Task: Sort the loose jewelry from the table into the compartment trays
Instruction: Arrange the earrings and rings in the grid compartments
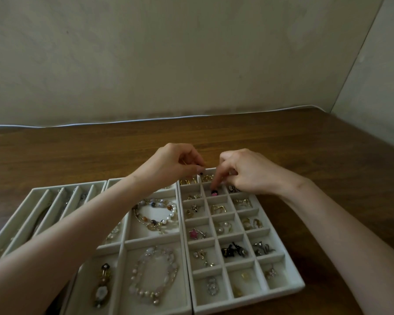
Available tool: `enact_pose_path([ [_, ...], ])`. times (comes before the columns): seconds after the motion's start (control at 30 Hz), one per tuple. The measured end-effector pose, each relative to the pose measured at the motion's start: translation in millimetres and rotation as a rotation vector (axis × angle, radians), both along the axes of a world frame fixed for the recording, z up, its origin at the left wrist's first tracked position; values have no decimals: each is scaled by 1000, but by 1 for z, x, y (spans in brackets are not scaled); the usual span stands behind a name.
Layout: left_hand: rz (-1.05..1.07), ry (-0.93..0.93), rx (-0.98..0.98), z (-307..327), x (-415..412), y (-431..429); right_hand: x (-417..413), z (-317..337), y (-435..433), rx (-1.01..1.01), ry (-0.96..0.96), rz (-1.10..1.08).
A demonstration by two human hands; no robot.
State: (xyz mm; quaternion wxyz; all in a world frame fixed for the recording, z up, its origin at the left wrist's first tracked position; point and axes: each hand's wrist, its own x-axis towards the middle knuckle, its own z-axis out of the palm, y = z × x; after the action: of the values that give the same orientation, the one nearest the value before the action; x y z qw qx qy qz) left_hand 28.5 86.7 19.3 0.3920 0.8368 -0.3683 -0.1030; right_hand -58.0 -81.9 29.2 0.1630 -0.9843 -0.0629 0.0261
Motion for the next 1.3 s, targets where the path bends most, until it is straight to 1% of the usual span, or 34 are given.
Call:
enact_pose_path([
  [0.13, -3, -1, 12, -1, -1, -1, 0, -1, 1, -23, 9, 16],
  [0.33, -7, -21, 8, -1, -2, -1, -1, 1, 1, 14, 40, 48],
  [0.47, -14, -22, 4, -2, -3, -1, -1, 0, -1, -1, 15, 39],
  [0.53, -26, 2, 4, -1, -4, -1, 0, -1, -4, 64, -29, 9],
  [0.6, -42, 39, 5, -1, -5, -1, 2, -1, -8, 175, -111, -36],
  [0.67, -63, 53, 9, -1, -6, -1, 3, 0, -9, 278, -146, -79],
  [0.83, -121, 19, 50, -1, -7, -2, 3, 1, -8, 409, -89, -152],
  [0.93, -128, -14, 33, -1, -8, -2, 2, 4, -7, 598, 41, -161],
  [1.0, -110, -42, 4, 0, -9, -2, 2, 3, -5, 684, 88, -181],
  [1.1, -82, -84, -39, 0, -11, -4, 4, -1, -1, 737, 51, -221],
  [1.2, -76, -174, 9, 1, -11, -7, 5, -4, 1, 774, 20, -248],
  [1.3, -89, -193, 55, 2, -10, -10, 5, -2, -1, 779, 30, -264],
])
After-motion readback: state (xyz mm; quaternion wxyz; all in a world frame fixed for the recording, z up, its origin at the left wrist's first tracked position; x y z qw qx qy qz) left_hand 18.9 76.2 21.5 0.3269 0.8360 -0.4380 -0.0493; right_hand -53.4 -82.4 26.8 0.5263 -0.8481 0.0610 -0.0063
